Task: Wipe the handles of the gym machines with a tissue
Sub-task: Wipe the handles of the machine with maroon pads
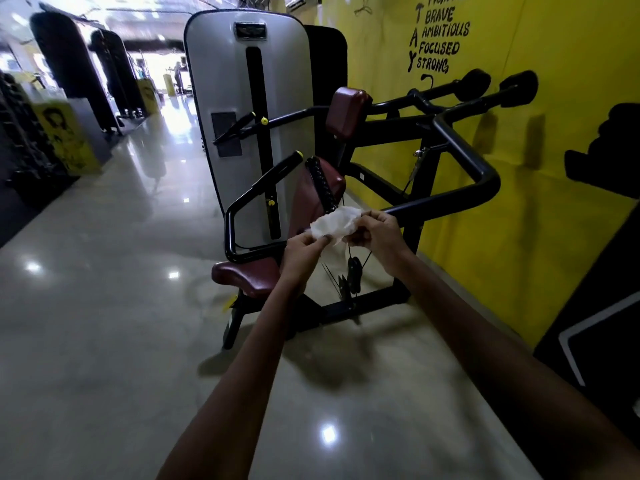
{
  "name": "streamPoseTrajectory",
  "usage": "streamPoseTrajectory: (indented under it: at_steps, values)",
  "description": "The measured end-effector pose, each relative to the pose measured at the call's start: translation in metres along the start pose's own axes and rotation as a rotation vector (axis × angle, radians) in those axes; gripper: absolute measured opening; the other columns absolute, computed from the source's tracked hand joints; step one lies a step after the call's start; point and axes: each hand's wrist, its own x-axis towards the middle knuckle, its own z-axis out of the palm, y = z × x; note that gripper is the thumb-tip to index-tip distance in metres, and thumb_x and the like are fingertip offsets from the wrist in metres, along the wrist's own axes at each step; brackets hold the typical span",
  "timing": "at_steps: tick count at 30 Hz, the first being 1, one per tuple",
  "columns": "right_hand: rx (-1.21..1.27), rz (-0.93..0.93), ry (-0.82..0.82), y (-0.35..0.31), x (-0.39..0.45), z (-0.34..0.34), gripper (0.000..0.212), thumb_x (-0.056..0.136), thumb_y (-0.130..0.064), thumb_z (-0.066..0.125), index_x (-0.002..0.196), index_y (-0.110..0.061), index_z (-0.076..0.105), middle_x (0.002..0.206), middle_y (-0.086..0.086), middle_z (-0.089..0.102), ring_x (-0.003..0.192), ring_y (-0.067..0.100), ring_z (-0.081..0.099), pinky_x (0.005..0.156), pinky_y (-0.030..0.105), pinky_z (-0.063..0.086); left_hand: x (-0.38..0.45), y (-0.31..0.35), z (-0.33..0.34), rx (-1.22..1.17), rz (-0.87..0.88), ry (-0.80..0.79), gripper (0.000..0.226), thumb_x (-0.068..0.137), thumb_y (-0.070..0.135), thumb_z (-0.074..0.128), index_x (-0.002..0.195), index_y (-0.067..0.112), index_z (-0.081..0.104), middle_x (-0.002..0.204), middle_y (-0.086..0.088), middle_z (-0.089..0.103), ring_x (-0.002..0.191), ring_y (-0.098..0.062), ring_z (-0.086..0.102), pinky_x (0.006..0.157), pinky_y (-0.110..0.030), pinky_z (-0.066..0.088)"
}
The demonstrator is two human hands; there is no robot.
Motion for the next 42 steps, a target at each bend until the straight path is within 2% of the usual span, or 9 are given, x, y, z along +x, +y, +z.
streamPoseTrajectory:
  at_steps: [4,8,14,18,23,26,31,36,42]
  values:
    - [-0.049,0.019,0.048,0.0,-0.003,0.0,0.015,0.091,-0.009,0.052,0.077,-0.012,0.056,0.067,0.005,0.059,0.054,0.015,0.058,0.051,0.024,0.046,-0.012,0.01,0.007,-0.16,0.002,0.034,0.01,0.09,0.016,0.062,0.08,0.018,0.065,0.082,-0.004,0.066,0.081,-0.019,0.061,0.078,-0.038,0.05]
    - [-0.23,0.052,-0.021,0.005,-0.007,-0.002,0.023,0.089,-0.035,0.058,0.098,-0.014,0.057,0.074,-0.003,0.061,0.063,0.008,0.054,0.057,0.021,0.04,-0.012,0.015,0.011,-0.071,0.087,0.083,0.013,0.088,0.021,0.064,0.076,0.026,0.064,0.082,-0.006,0.067,0.08,-0.026,0.062,0.074,-0.042,0.051]
    - [-0.267,0.052,-0.047,0.01,-0.011,-0.008,0.017,0.081,-0.006,0.068,0.095,0.001,0.063,0.077,0.005,0.064,0.065,0.012,0.059,0.062,0.025,0.046,-0.005,0.019,0.006,0.092,0.198,0.086,0.012,0.089,0.017,0.064,0.077,0.018,0.066,0.077,-0.006,0.066,0.073,-0.018,0.062,0.062,-0.033,0.052]
    - [-0.224,0.057,-0.003,0.008,-0.009,-0.007,0.009,0.081,0.001,0.065,0.088,-0.005,0.064,0.079,0.006,0.065,0.065,0.013,0.06,0.06,0.021,0.051,-0.01,0.022,0.003,-0.147,0.135,0.007,0.013,0.091,0.006,0.059,0.1,0.01,0.068,0.078,-0.002,0.066,0.067,-0.007,0.064,0.057,-0.018,0.052]
    - [0.116,0.251,0.099,0.007,-0.006,-0.003,0.009,0.084,0.003,0.061,0.091,-0.003,0.059,0.079,0.009,0.064,0.066,0.016,0.061,0.053,0.021,0.052,-0.01,0.015,-0.001,-0.155,0.146,-0.072,0.018,0.09,-0.002,0.055,0.102,0.007,0.067,0.087,-0.004,0.067,0.08,-0.016,0.062,0.072,-0.026,0.052]
    - [0.125,0.263,0.159,0.01,-0.003,-0.001,0.013,0.084,0.003,0.061,0.094,-0.004,0.055,0.079,0.01,0.063,0.066,0.017,0.061,0.053,0.023,0.05,-0.006,0.012,0.001,-0.124,0.187,0.041,0.025,0.086,-0.008,0.056,0.087,0.017,0.059,0.085,-0.001,0.063,0.076,-0.01,0.059,0.066,-0.022,0.05]
    - [0.056,0.201,0.131,0.016,-0.003,0.0,0.026,0.089,0.008,0.046,0.072,-0.01,0.053,0.076,0.01,0.059,0.067,0.019,0.059,0.06,0.025,0.049,0.005,0.004,-0.003,-0.142,0.149,0.243,0.031,0.081,-0.009,0.058,0.069,0.02,0.053,0.073,0.001,0.056,0.07,-0.012,0.052,0.06,-0.025,0.045]
    - [0.009,0.151,0.124,0.016,-0.002,0.003,0.021,0.087,0.007,0.051,0.078,-0.006,0.064,0.078,0.008,0.065,0.071,0.018,0.062,0.065,0.024,0.052,0.006,0.0,-0.004,-0.202,0.133,0.162,0.03,0.083,-0.012,0.053,0.086,0.012,0.071,0.083,-0.003,0.069,0.079,-0.015,0.065,0.069,-0.024,0.054]
    - [0.056,0.121,0.198,0.02,0.003,0.007,0.013,0.085,0.003,0.059,0.085,-0.01,0.053,0.088,0.011,0.061,0.076,0.021,0.062,0.068,0.028,0.055,0.007,-0.001,-0.001,-0.105,0.161,0.139,0.026,0.086,-0.002,0.059,0.111,0.005,0.066,0.1,-0.007,0.064,0.087,-0.019,0.063,0.076,-0.031,0.056]
